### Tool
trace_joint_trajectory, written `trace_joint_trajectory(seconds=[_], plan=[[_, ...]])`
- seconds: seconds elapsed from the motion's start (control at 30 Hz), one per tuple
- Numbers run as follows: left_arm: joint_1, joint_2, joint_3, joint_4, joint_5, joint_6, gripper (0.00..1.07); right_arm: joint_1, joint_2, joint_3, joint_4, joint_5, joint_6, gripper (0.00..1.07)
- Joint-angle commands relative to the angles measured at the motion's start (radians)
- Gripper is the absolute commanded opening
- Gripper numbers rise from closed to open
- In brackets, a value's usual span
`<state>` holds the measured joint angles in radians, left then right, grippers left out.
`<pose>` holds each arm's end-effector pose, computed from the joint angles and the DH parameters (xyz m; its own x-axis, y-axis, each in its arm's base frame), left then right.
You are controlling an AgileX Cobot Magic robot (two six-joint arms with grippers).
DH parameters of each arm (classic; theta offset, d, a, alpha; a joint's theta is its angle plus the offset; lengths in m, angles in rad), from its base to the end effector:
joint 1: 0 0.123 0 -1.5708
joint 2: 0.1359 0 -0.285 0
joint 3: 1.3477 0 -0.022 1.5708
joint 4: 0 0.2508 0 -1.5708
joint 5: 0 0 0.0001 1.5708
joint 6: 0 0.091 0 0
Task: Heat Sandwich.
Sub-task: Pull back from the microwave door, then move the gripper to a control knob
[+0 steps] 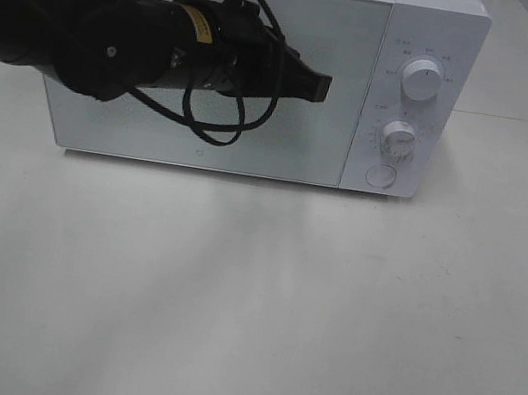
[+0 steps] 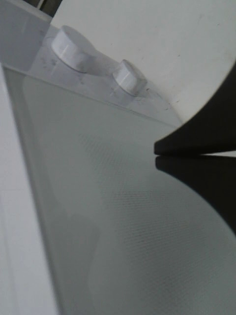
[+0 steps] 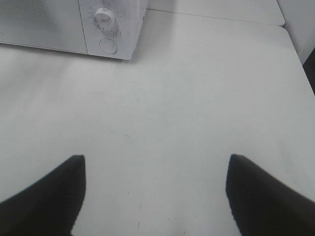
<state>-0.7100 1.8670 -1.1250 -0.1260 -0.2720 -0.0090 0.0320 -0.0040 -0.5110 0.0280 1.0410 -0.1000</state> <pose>0.3174 -0.2688 0.2123 -0.3639 0.1414 -0.9206 0.5854 0.8035 -0.1080 -0.0061 0.0020 0.2820 -0.4183 -0.0992 -0.9029 -0.0900 0.9937 -0.0674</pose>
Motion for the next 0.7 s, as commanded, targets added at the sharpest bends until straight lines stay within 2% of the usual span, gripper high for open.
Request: trace_joint_trajectory(seconds=[0.03,0.07,0.2,0.23,0.27,0.3,0.33,0.37,0.4,0.47,0.5,0.6,0.7], plan=[[-0.008,-0.061,0.043,-0.021,0.054,-0.050,0.00,-0.008,-0.026,0.002,0.002,-0.004,0.006,0.76],[-0.008,-0.093,0.055,-0.022,0.106,-0.068,0.00,-0.008,-0.026,0.002,0.002,-0.004,0.006,0.76],[-0.008,-0.143,0.056,-0.018,0.212,-0.066,0.02,-0.008,-0.026,0.002,0.002,-0.004,0.006,0.76],[-0.008,-0.154,0.056,-0.014,0.239,-0.063,0.11,-0.008,-0.026,0.002,0.002,-0.004,0.006,0.76],[-0.008,-0.154,0.056,-0.014,0.239,-0.063,0.11,-0.008,-0.026,0.002,0.002,-0.004,0.006,0.76],[-0.008,-0.164,0.056,-0.012,0.261,-0.060,0.19,-0.008,-0.026,0.002,0.002,-0.004,0.006,0.76],[-0.008,-0.175,0.056,-0.012,0.290,-0.058,0.32,-0.008,-0.026,0.002,0.002,-0.004,0.006,0.76],[-0.008,-0.195,0.056,-0.012,0.341,-0.057,0.63,-0.008,-0.026,0.002,0.002,-0.004,0.006,0.76],[-0.008,-0.195,0.056,-0.012,0.341,-0.057,0.63,-0.008,-0.026,0.002,0.002,-0.004,0.006,0.76],[-0.008,-0.211,0.056,-0.012,0.370,-0.058,0.97,-0.008,-0.026,0.002,0.002,-0.004,0.006,0.76],[-0.008,-0.226,0.056,-0.012,0.397,-0.057,1.04,-0.008,-0.026,0.002,0.002,-0.004,0.006,0.76],[-0.008,-0.239,0.056,-0.008,0.432,-0.057,1.03,-0.008,-0.026,0.002,0.002,-0.004,0.006,0.76],[-0.008,-0.277,0.056,0.006,0.577,-0.057,1.02,-0.008,-0.026,0.002,0.002,-0.004,0.006,0.76]])
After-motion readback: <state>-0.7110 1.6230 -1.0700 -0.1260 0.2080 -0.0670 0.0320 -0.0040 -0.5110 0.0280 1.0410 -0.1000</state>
